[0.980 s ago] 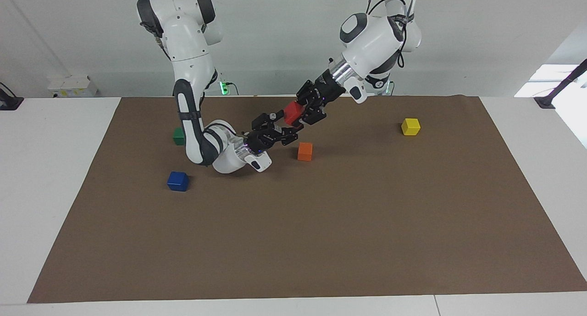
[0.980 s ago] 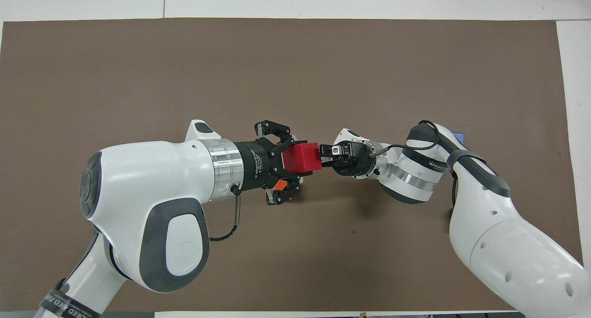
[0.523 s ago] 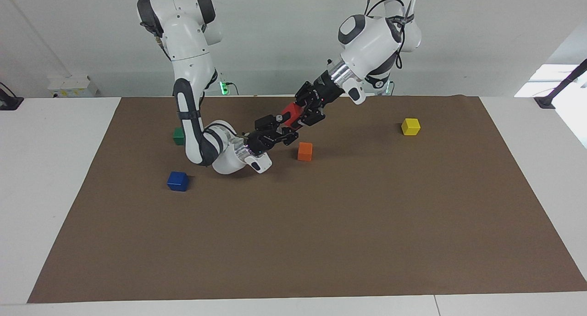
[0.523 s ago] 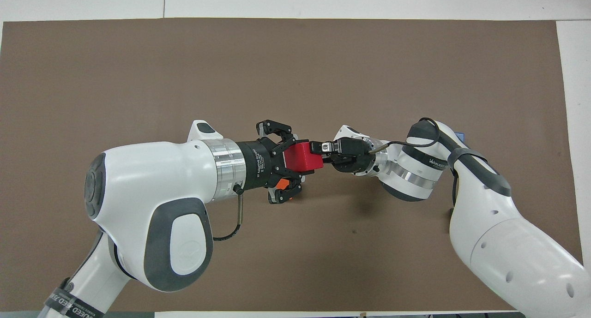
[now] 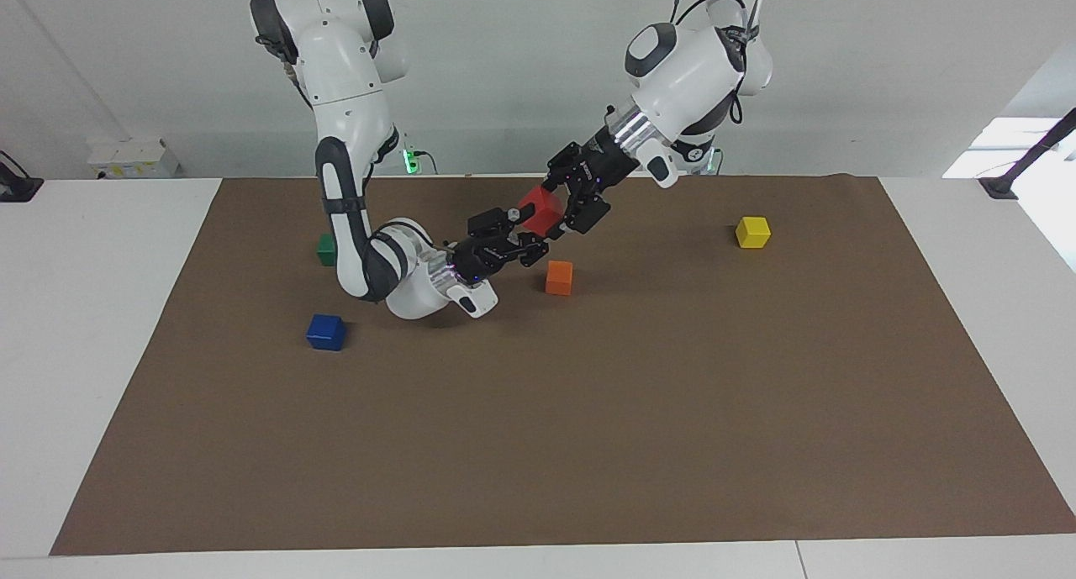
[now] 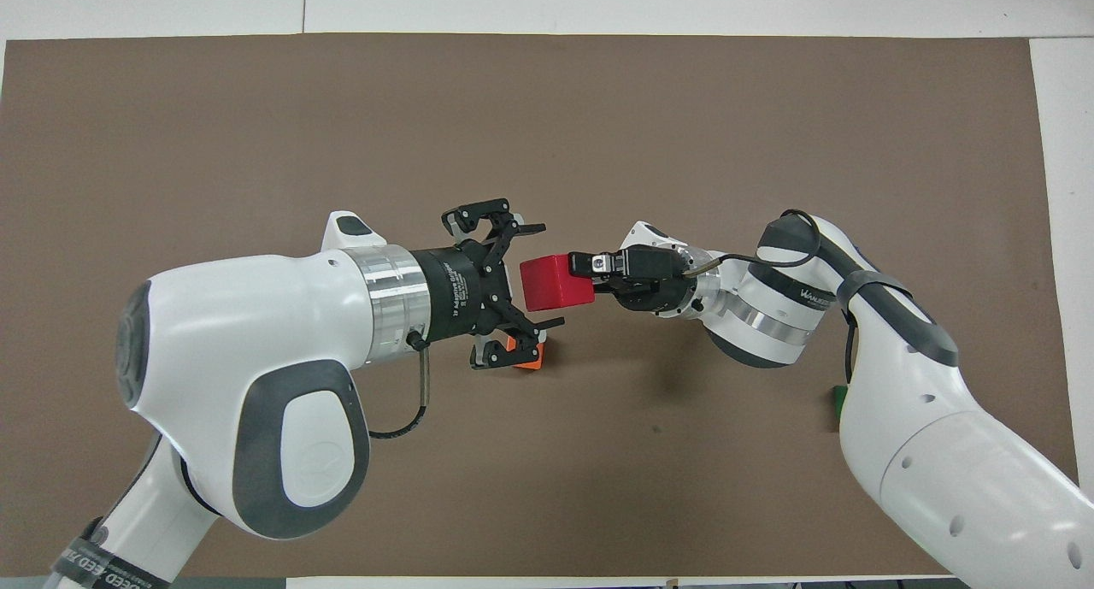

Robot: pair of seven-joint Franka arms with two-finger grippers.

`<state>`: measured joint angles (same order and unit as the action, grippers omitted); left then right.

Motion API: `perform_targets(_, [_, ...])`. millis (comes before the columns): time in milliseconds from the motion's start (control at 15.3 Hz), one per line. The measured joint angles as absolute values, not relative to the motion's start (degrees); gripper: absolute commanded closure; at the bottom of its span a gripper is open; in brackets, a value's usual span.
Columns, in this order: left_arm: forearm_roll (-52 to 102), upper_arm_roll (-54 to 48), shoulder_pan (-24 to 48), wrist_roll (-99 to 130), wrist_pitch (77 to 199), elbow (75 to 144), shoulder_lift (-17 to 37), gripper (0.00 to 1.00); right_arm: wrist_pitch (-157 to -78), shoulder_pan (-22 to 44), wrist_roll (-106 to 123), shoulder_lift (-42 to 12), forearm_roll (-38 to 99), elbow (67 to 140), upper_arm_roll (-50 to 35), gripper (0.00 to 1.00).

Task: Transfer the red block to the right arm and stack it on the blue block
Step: 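Open the left gripper and withdraw while the right gripper pulls the block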

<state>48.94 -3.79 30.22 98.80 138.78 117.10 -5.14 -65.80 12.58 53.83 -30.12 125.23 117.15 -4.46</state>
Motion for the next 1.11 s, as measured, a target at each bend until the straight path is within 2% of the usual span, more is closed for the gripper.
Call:
perform_targets(196, [48.3,-3.4,24.5,98.3,133.2,116.2,-6.7,0.0,-72.2,12.6,53.7,-27.6,124.8,117.2,-4.5,1.0])
perform_targets(392, [43.3,-3.3,19.5,95.7,130.7,116.1,-6.9,0.0,-80.9,11.5,52.8,-23.2,118.5,117.2,-4.3,1.0])
perform_targets(653, [39.8,-3.2,11.3,83.2,127.3,116.2,-6.9,0.0,-88.2,5.9,48.9,-16.7,103.0,117.2,-3.8,1.0])
perform_targets(784, [33.2,-3.1,7.2,75.0,124.4,116.3,-6.7,0.0,-91.4,3.0,46.1,-13.2,93.5,117.2,-3.6,1.0])
perform_targets(1111, [18.4,-3.1,1.7,50.7,118.4,116.3,-6.5,0.0,-95.8,-2.5,41.5,-6.5,70.8,116.8,-3.1,1.0])
